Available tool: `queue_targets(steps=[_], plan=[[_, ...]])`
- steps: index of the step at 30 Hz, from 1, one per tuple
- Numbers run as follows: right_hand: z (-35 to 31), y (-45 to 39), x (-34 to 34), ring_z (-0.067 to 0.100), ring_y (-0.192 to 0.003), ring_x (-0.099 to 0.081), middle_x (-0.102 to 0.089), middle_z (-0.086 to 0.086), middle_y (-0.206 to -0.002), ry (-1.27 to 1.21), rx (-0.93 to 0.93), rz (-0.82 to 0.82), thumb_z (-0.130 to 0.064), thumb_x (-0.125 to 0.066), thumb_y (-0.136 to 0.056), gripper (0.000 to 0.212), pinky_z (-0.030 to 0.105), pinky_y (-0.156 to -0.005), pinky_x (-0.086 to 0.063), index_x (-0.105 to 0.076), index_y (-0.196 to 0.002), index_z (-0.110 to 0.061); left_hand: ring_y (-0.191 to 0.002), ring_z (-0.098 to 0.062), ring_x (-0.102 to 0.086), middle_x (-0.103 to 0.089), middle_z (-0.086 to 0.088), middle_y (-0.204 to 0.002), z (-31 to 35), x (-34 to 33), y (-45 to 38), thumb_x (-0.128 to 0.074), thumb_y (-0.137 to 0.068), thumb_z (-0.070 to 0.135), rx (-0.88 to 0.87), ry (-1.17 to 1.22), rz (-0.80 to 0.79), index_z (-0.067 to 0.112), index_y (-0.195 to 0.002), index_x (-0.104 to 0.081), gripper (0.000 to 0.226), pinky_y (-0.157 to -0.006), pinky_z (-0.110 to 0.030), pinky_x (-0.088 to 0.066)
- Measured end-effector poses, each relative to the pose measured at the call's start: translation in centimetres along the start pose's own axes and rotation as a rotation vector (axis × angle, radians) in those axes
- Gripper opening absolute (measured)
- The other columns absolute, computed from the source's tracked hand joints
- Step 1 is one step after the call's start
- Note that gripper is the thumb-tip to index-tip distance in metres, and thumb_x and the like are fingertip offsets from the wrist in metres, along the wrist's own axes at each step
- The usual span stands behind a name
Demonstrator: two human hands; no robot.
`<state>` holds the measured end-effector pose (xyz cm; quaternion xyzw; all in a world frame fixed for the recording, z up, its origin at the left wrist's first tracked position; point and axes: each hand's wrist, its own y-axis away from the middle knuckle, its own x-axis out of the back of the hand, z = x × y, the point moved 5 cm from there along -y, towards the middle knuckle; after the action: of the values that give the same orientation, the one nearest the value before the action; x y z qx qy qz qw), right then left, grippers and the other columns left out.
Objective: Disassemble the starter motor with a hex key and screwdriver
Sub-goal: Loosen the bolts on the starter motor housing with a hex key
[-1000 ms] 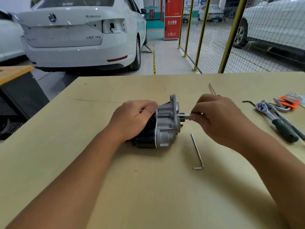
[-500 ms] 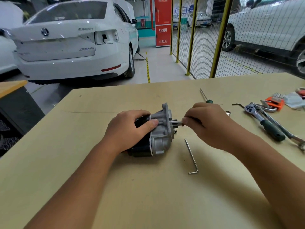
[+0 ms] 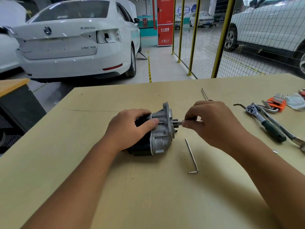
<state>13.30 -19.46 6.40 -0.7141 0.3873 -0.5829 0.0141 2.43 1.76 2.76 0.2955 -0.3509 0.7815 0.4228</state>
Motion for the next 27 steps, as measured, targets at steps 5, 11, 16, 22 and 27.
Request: queue_targets(steps=[5, 11, 16, 22, 27], plan=[[0.6, 0.1, -0.7, 0.009, -0.074, -0.054, -0.061, -0.003, -0.083, -0.015, 0.024, -0.107, -0.033, -0.064, -0.096, 0.022, 0.029, -0.064, -0.04, -0.078, -0.09, -0.017, -0.103, -0.007, -0.065, -0.072, 0.027, -0.103, 0.2, 0.2, 0.1, -0.036, -0.088, 0.075, -0.021, 0.006, 0.028, 0.053, -0.113, -0.063, 0.042, -0.092, -0.042, -0.053], [0.4, -0.1, -0.2, 0.011, -0.071, -0.054, -0.063, -0.009, -0.083, 0.03, 0.035, -0.043, -0.025, -0.071, -0.092, 0.011, 0.033, -0.066, -0.047, -0.08, -0.091, -0.018, -0.114, -0.017, -0.061, -0.073, 0.017, -0.114, 0.7, 0.2, 0.2, -0.038, -0.084, 0.077, -0.033, -0.037, 0.033, 0.04, -0.12, -0.072, 0.062, -0.101, -0.049, -0.048], [0.2, 0.0, -0.2, 0.002, -0.068, -0.052, -0.055, -0.02, -0.076, 0.045, -0.004, -0.008, -0.03, -0.083, -0.081, 0.008, 0.027, -0.062, -0.04, -0.076, -0.082, -0.026, -0.118, -0.02, -0.055, -0.068, 0.012, -0.12, 2.2, 0.5, 0.9, -0.054, -0.084, 0.063, -0.143, -0.048, 0.091, 0.04, -0.132, -0.067, 0.054, -0.102, -0.052, -0.045], [0.7, -0.1, -0.8, 0.001, -0.069, -0.05, -0.055, -0.015, -0.075, -0.06, -0.001, -0.09, -0.027, -0.079, -0.086, 0.015, 0.019, -0.059, -0.033, -0.065, -0.081, -0.027, -0.115, -0.021, -0.062, -0.07, 0.009, -0.12, 3.3, 0.3, 1.3, -0.072, -0.082, 0.041, -0.259, 0.008, 0.134, 0.03, -0.128, -0.072, 0.048, -0.099, -0.05, -0.049], [0.8, 0.0, -0.9, 0.002, -0.074, -0.051, -0.053, -0.01, -0.081, -0.082, 0.023, -0.1, -0.026, -0.065, -0.096, 0.015, 0.011, -0.064, -0.03, -0.076, -0.092, -0.017, -0.123, -0.017, -0.057, -0.065, 0.015, -0.129, 3.6, 0.2, 1.6, -0.07, -0.077, 0.058, -0.239, -0.01, 0.007, 0.036, -0.136, -0.065, 0.063, -0.105, -0.053, -0.044]])
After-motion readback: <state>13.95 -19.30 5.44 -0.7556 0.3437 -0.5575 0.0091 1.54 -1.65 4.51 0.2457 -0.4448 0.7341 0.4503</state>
